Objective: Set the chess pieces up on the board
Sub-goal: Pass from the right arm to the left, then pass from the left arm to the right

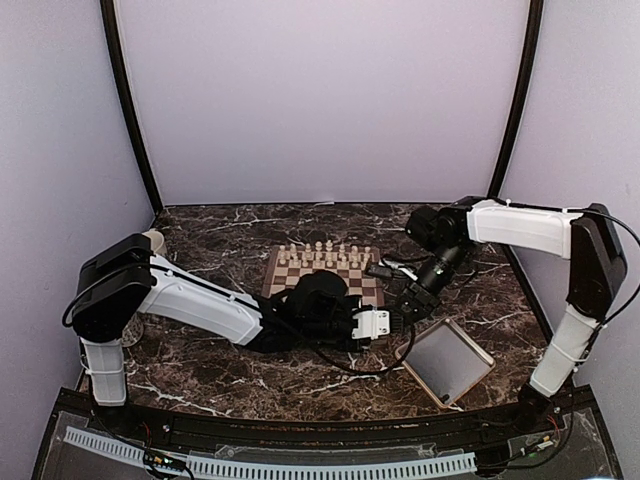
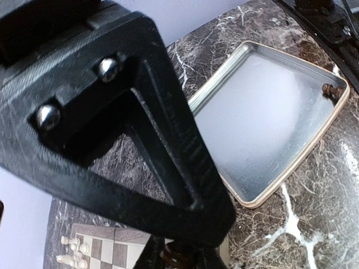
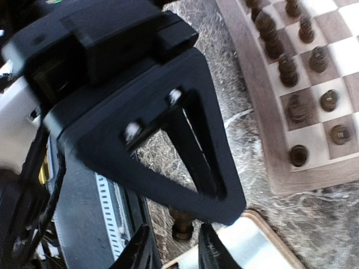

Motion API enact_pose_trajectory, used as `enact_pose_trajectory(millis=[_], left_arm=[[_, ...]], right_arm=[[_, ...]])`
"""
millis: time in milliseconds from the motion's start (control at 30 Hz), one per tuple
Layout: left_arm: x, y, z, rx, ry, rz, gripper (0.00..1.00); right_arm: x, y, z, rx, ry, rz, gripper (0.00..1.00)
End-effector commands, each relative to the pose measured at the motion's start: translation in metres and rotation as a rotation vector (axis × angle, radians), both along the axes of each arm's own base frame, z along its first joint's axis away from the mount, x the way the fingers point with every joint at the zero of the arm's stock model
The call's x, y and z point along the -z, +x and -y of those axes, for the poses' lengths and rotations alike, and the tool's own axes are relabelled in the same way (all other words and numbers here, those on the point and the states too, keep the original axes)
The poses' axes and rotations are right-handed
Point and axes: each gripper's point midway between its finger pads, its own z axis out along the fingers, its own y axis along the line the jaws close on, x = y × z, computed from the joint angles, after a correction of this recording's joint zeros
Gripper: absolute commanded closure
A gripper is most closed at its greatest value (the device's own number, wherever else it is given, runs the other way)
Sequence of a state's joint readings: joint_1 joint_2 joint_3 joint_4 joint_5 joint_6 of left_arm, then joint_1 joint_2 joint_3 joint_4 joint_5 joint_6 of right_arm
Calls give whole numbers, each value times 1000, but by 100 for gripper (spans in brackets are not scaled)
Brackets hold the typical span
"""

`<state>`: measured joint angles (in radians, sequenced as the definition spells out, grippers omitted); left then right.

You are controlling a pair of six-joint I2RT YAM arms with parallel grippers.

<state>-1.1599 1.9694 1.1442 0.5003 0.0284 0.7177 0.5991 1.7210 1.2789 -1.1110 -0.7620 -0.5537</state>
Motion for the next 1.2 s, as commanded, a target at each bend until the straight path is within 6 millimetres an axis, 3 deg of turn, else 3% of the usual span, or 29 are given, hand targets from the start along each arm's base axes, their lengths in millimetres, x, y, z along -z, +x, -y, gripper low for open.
enact_pose_trajectory(millis=[0, 200, 467, 567, 700, 1167], left_arm=[[-35, 21, -3, -105, -145, -124, 83], [-73, 35, -14, -151, -349, -395, 83], [-112, 52, -29, -144, -598, -689, 82], [-118, 54, -30, -139, -646, -736, 82], [-123, 57, -31, -143, -682, -755, 82], [-125, 64, -31, -156, -731, -800, 82]], right_arm=[[-35, 22, 11, 64, 64, 62, 69], [-65, 46, 18, 130, 139, 144, 67], [-106, 77, 3, 196, 263, 343, 62], [-116, 93, -3, 251, 292, 378, 58], [-124, 99, -14, 263, 339, 321, 56], [-128, 86, -43, 208, 409, 219, 58]])
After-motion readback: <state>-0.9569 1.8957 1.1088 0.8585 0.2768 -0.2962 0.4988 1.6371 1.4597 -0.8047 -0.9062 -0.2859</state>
